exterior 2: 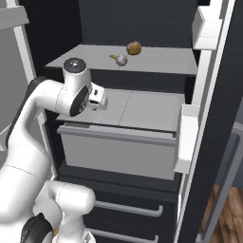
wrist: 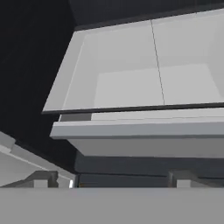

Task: Pick the egg and butter from the fridge and place them by the bowl for mixing.

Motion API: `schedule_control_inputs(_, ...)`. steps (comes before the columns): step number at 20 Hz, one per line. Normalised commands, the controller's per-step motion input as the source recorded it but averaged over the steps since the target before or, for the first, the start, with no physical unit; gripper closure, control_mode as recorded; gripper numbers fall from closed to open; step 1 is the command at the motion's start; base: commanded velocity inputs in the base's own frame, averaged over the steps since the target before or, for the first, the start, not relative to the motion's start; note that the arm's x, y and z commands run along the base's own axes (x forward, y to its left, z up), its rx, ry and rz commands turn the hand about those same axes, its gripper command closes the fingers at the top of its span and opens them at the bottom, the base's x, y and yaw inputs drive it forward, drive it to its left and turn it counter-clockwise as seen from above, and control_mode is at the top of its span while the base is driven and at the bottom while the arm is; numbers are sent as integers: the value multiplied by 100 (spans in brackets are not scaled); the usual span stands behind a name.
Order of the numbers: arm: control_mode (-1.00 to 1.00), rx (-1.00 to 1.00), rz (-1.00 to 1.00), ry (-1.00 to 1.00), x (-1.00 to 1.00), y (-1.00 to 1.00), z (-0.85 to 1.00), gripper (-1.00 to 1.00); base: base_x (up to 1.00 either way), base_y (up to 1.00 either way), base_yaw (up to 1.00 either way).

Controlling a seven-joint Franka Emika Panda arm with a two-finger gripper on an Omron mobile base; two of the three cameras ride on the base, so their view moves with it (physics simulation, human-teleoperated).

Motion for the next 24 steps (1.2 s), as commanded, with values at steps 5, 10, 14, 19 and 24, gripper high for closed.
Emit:
schedule_control_inputs(5, -100, -15, 0, -28, 0, -25, 36, -100, 0, 0, 0)
schedule_control_inputs(10, -100, -27, -1, -11, 5, -17, 42, -100, 0, 0, 0)
schedule_control_inputs(14, -100, -27, 0, 0, 12, -16, 42, -100, 0, 0, 0)
schedule_control_inputs(19, -100, -6, 0, 0, 17, -18, 47, -100, 0, 0, 0)
schedule_control_inputs(24, -100, 1, 0, 0, 16, -17, 49, -100, 0, 0, 0)
